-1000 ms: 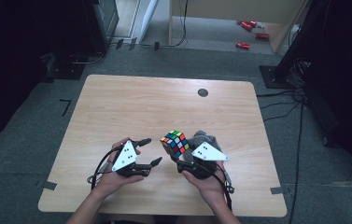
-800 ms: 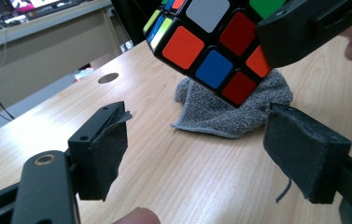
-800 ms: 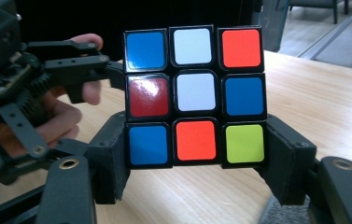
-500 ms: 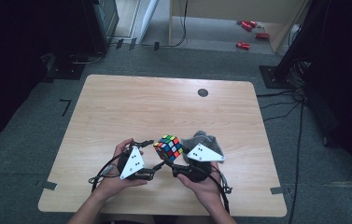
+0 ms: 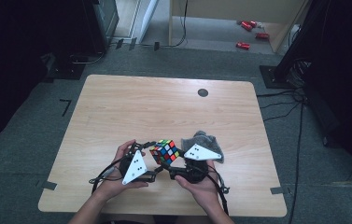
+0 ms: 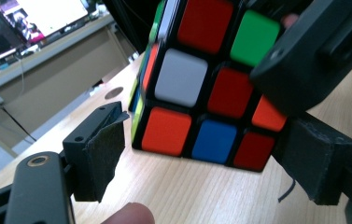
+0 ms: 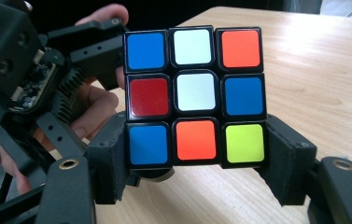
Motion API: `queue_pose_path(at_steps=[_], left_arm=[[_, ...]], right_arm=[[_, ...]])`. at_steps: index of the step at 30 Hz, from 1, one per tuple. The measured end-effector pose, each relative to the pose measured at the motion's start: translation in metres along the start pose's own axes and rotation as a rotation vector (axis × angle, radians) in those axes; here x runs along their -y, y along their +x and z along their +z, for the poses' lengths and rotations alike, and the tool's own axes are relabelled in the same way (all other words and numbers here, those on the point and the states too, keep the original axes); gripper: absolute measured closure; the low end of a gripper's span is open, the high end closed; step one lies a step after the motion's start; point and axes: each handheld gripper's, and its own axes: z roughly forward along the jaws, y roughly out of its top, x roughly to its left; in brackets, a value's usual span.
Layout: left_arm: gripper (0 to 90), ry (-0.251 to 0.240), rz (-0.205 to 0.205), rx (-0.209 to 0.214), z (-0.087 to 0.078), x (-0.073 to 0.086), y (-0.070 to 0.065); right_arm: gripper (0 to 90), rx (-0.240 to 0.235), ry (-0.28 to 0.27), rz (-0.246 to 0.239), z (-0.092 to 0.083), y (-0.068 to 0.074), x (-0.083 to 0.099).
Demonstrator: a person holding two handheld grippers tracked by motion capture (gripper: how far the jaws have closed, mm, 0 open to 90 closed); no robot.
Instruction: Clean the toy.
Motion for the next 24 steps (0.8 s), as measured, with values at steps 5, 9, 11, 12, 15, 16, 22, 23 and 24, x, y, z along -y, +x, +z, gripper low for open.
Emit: queue_pose_path(at_steps=[5, 9, 11, 12, 15, 16, 22, 23, 24], left_arm=[[20.1, -0.002, 0.018, 0.004, 0.0007, 0.0004, -0.0018], [21.6, 0.004, 0.030, 0.001, 0.0011, 0.0005, -0.0030], [23.0, 0.005, 0.037, -0.002, 0.0007, 0.0005, -0.0030], [23.9, 0.003, 0.041, -0.003, 0.0007, 0.0005, -0.0032], [31.3, -0.001, 0.052, 0.012, 0.0005, 0.0010, -0.0052], [31.4, 0.002, 0.054, 0.009, 0.0007, 0.0016, -0.0055], [32.2, -0.008, 0.018, 0.011, -0.0001, 0.0016, -0.0044], [32.3, -0.010, 0.010, 0.009, -0.0004, 0.0016, -0.0034], [32.4, -0.009, -0.001, 0.008, -0.0010, 0.0015, -0.0022]], right_arm=[[34.5, -0.007, 0.015, -0.001, 0.0024, 0.0021, 0.0013], [34.4, -0.018, 0.027, -0.001, 0.0037, 0.0043, 0.0016], [34.4, -0.020, 0.026, 0.019, 0.0039, 0.0030, 0.0015], [34.4, -0.023, 0.027, 0.033, 0.0037, 0.0021, 0.0015], [34.1, -0.029, 0.027, 0.074, 0.0049, -0.0004, 0.0021], [34.1, -0.031, 0.032, 0.084, 0.0055, -0.0011, 0.0023], [33.6, -0.047, 0.045, 0.124, 0.0059, -0.0030, 0.0010], [32.5, -0.055, 0.042, 0.127, 0.0054, -0.0035, 0.0005], [31.1, -0.061, 0.037, 0.133, 0.0049, -0.0037, -0.0001]])
